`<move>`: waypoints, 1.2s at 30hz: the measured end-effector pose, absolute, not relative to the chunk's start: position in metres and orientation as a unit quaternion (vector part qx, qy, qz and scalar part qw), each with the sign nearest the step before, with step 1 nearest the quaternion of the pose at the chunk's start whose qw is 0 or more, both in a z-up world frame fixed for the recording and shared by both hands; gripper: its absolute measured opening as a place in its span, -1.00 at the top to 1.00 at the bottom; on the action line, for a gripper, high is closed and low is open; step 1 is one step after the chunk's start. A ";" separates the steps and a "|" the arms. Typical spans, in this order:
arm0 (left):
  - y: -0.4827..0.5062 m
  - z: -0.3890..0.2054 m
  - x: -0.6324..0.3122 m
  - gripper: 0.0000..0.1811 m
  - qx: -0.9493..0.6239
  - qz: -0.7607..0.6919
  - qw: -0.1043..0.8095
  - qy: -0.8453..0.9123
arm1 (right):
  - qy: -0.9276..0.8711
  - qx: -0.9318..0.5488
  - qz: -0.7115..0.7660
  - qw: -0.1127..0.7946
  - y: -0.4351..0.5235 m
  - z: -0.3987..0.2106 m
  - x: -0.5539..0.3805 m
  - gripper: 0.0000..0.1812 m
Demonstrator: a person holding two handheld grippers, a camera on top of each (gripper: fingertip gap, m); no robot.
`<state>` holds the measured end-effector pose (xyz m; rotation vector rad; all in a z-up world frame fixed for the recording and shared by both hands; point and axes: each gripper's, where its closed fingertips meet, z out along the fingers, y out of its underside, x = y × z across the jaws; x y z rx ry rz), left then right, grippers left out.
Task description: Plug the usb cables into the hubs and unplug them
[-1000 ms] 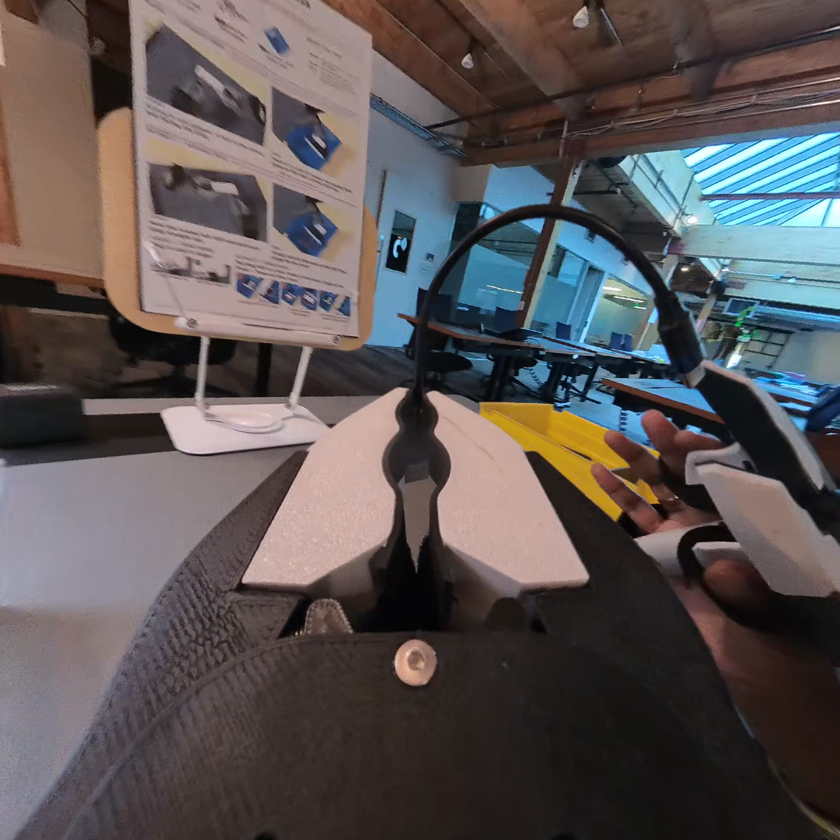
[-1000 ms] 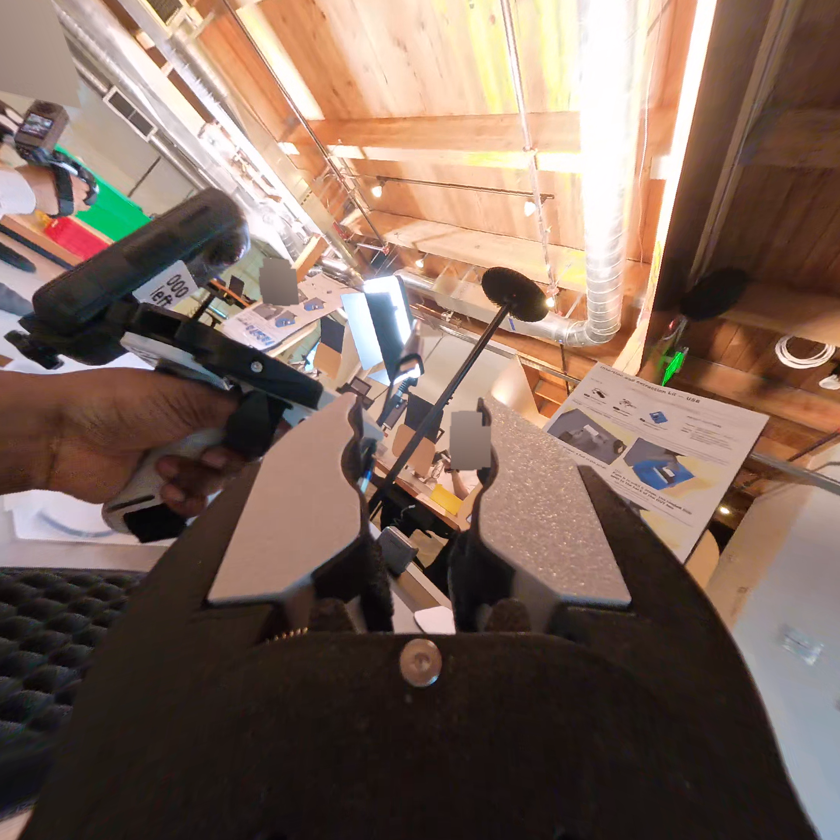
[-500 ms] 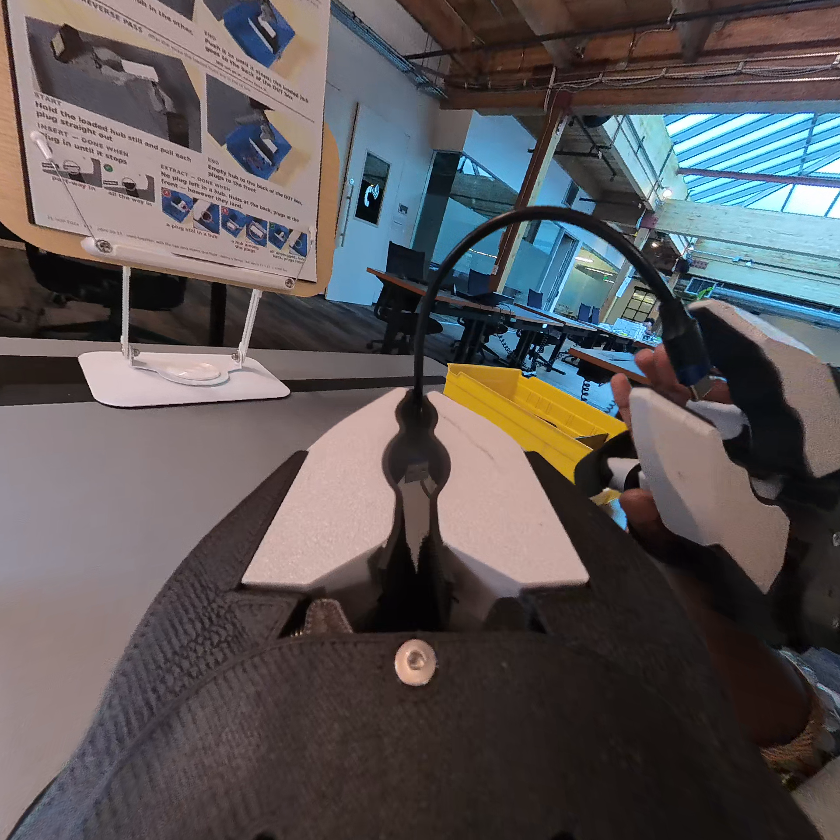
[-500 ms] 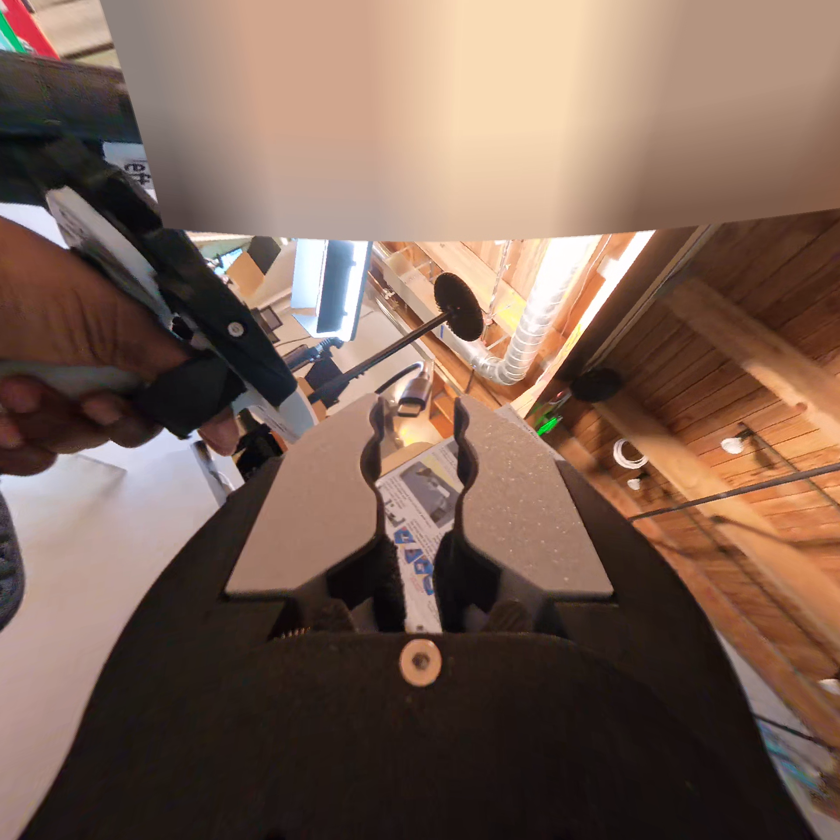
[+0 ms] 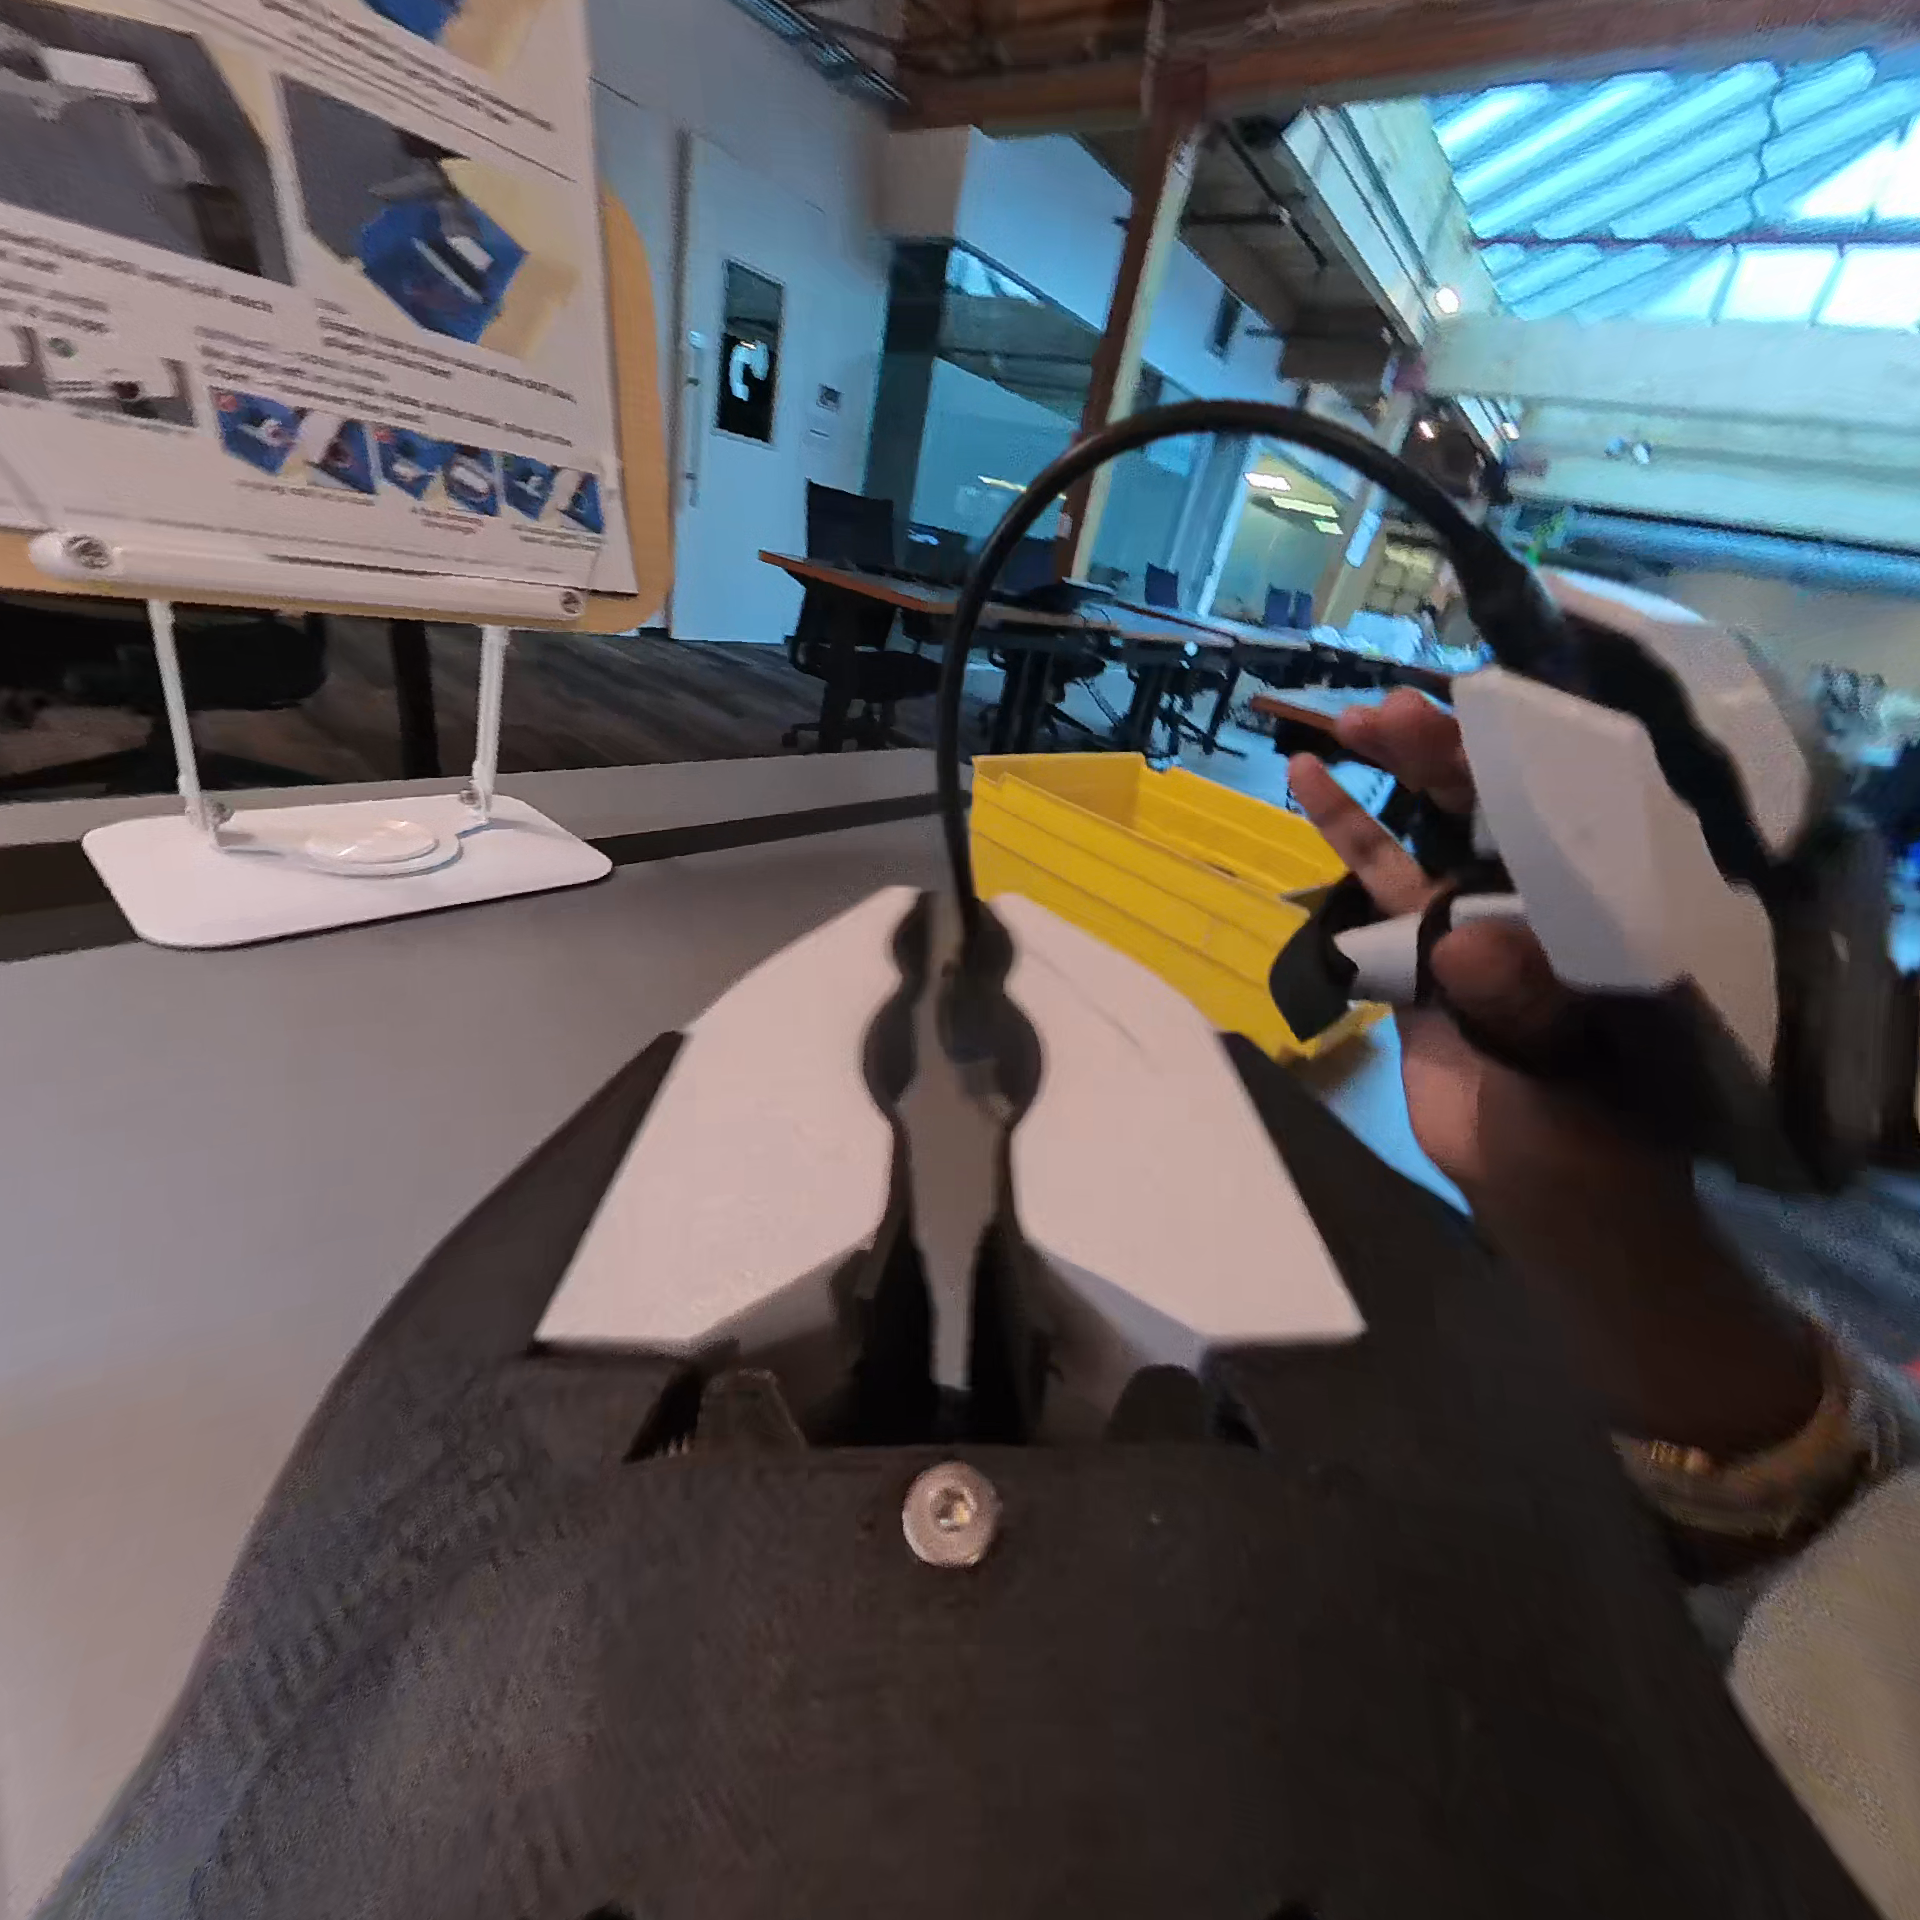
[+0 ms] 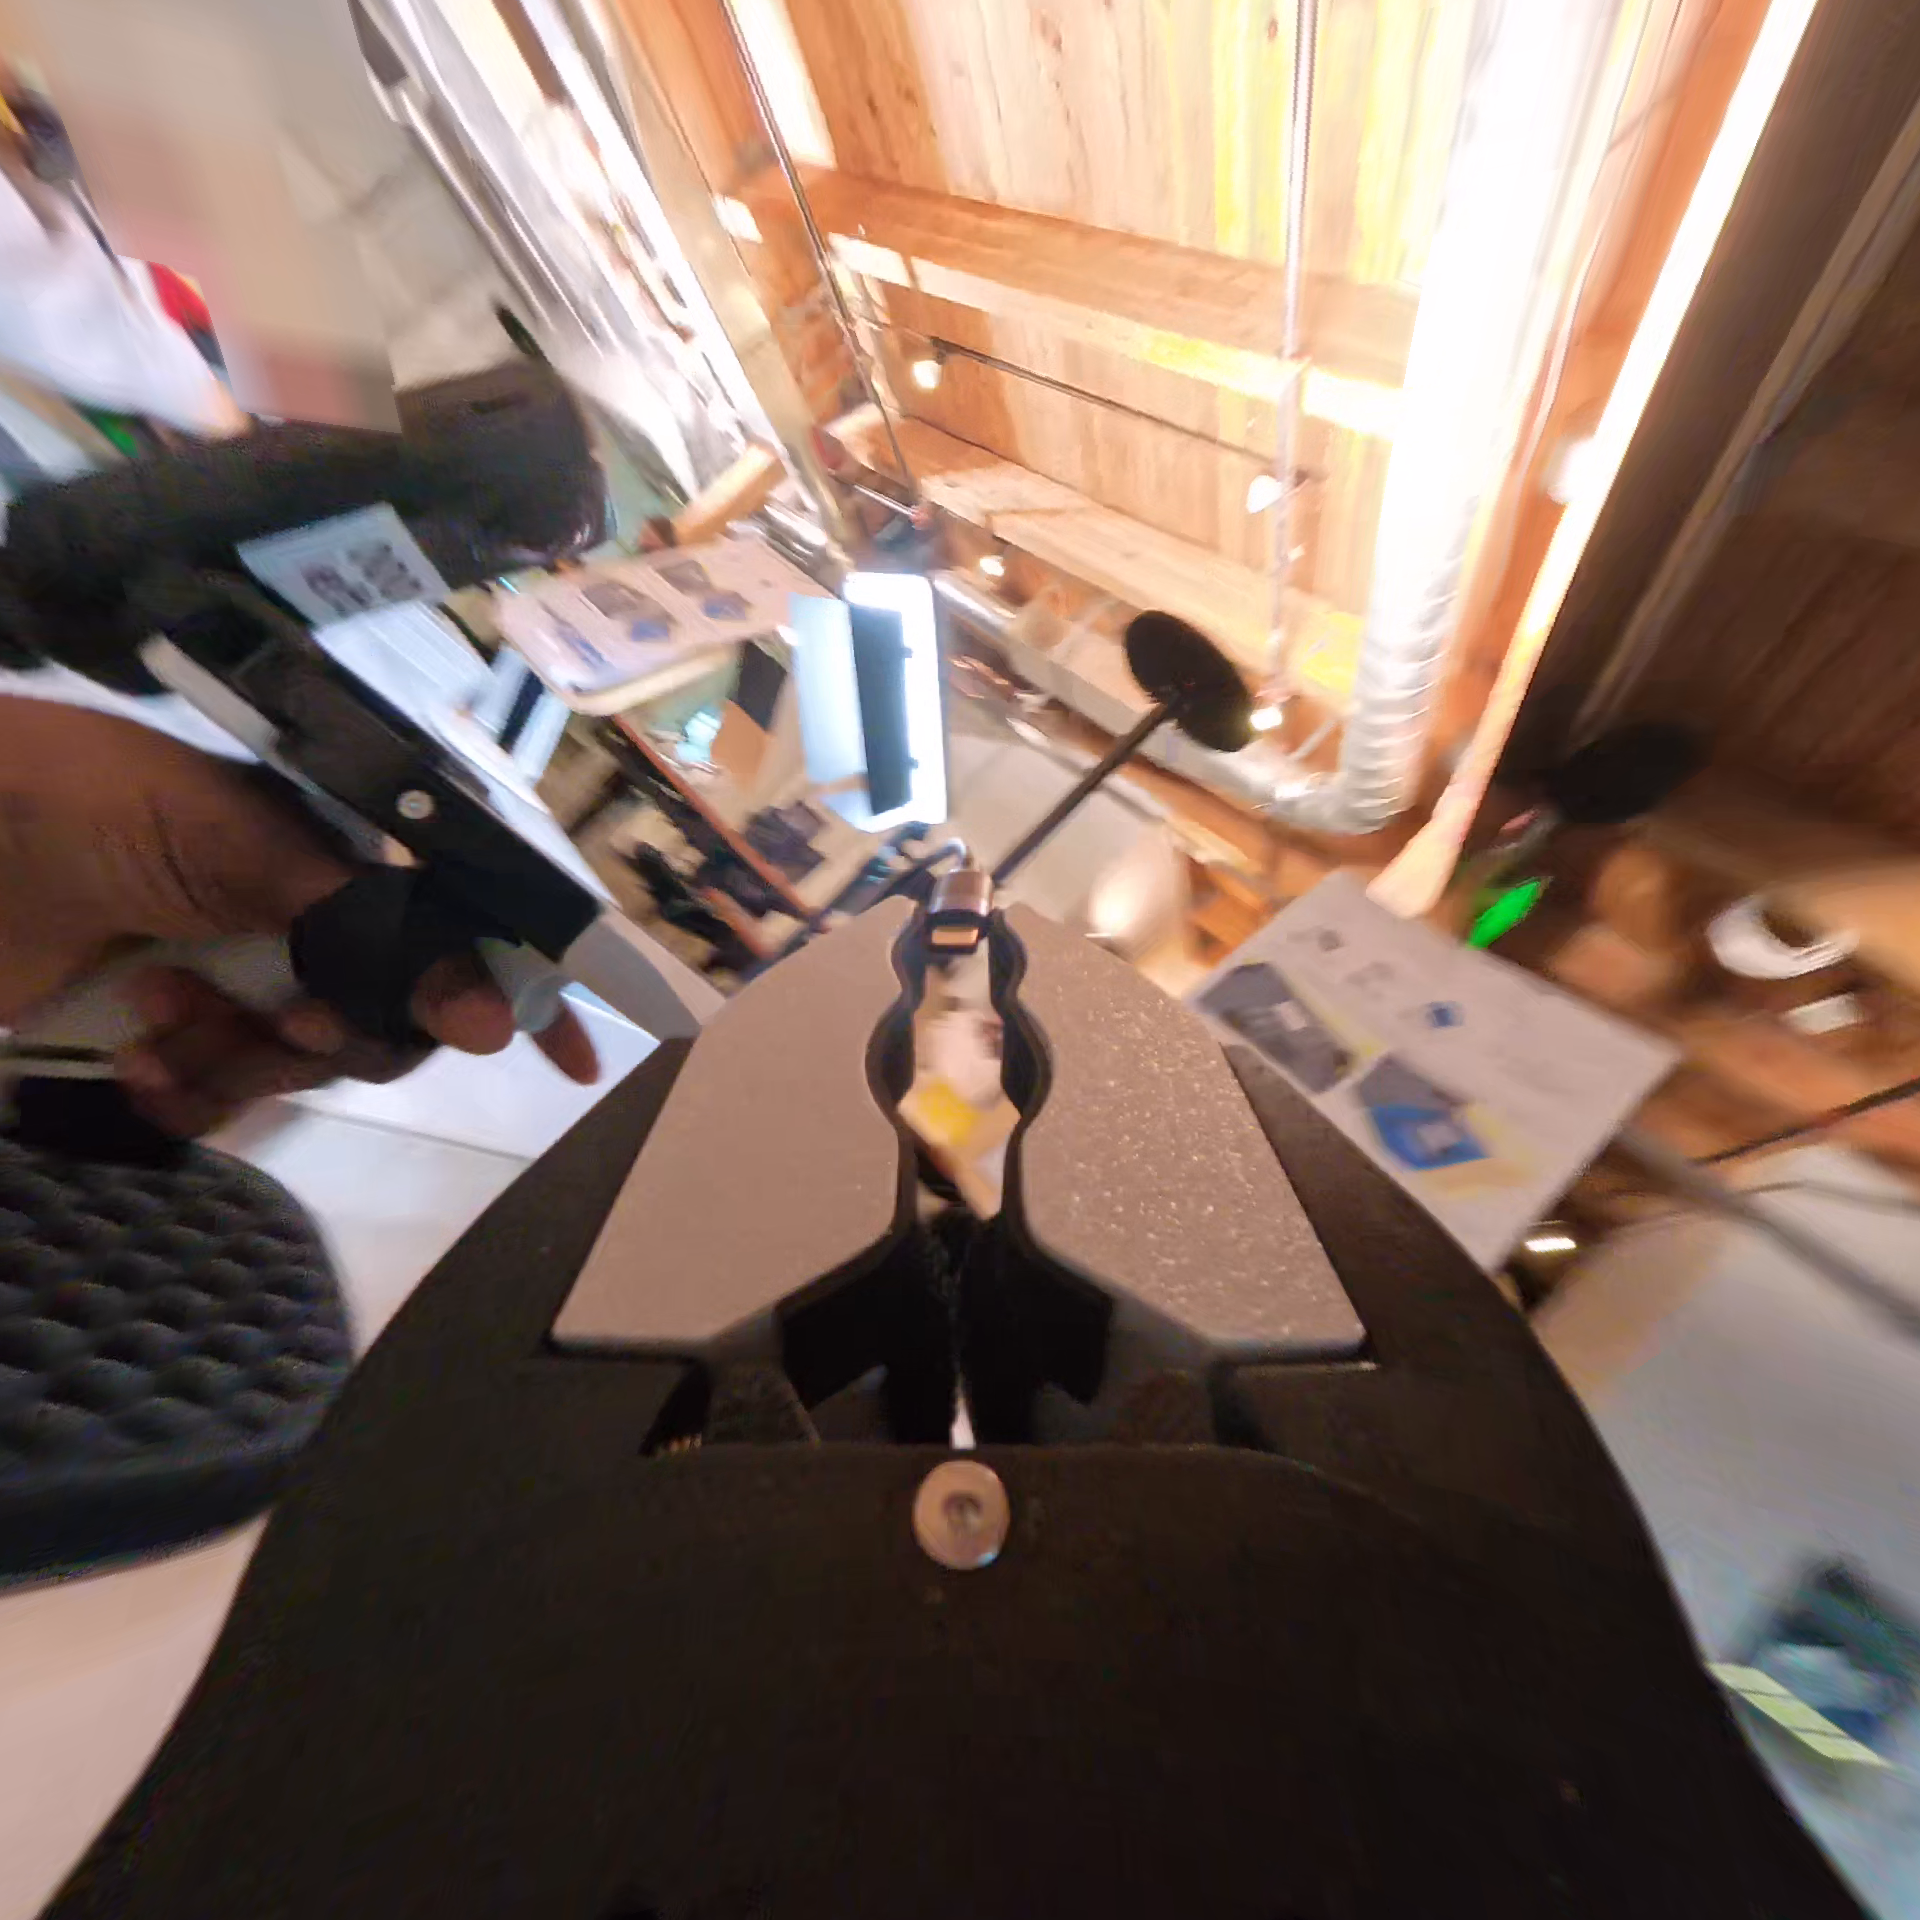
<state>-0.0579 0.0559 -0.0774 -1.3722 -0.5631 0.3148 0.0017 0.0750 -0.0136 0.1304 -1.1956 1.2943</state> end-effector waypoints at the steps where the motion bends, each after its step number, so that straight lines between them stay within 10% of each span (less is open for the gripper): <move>1: 0.055 -0.076 -0.054 0.66 -0.633 0.147 0.726 -0.226 | -0.535 0.044 0.602 0.591 0.079 -0.014 0.002 0.89; 5: 0.032 -0.048 -0.031 0.31 -0.640 0.219 0.732 -0.086 | -0.593 0.006 0.717 0.366 0.093 -0.026 0.003 0.88; 13: 0.063 -0.038 0.026 0.51 -0.697 0.144 0.691 0.128 | -0.615 0.006 0.780 0.117 0.098 -0.048 0.022 0.89; 20: 0.093 -0.059 0.027 0.86 -0.710 0.090 0.686 0.132 | -0.621 0.016 0.781 0.070 0.093 -0.058 0.031 0.89; 36: 0.097 -0.064 0.037 0.92 -0.707 0.037 0.693 0.135 | -0.619 0.032 0.783 0.049 0.092 -0.062 0.037 0.89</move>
